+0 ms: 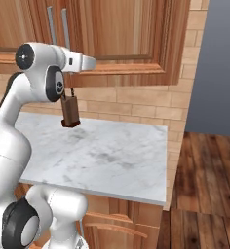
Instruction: Open the cabinet. Pick the bar soap and place it next to the sink. Then close the cabinet.
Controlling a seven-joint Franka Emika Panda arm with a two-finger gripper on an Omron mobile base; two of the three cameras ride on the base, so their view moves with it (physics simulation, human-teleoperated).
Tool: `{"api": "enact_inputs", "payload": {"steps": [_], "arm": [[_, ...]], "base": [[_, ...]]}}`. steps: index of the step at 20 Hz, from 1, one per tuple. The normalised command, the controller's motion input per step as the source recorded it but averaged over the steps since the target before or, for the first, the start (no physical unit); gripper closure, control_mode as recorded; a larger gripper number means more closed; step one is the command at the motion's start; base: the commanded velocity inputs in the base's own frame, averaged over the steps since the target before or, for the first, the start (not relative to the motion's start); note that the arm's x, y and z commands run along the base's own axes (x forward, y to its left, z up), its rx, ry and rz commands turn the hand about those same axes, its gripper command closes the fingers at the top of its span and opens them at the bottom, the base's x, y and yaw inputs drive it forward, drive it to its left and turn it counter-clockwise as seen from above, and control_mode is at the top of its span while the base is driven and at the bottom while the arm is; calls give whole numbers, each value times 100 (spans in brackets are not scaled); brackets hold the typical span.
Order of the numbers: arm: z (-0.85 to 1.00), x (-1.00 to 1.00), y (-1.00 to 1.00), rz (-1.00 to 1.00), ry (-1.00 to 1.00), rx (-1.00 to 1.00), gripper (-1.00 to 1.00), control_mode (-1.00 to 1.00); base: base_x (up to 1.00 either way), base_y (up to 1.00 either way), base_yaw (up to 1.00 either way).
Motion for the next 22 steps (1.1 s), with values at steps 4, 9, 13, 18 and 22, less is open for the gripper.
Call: {"api": "enact_inputs", "payload": {"steps": [4,9,13,18,22], "arm": [[0,-100,-90,-4,8,0,100,-100],[0,-100,-93,-6,16,0,100,-100],[-2,-99,-71,-5,22,0,-100,-100],[-34,-88,37,3,6,-9,-100,-100],[-30,-95,96,4,-12,-30,-100,-100]], "base": [[0,0,0],[0,0,0],[0,0,0],[0,0,0],[0,0,0]]}}
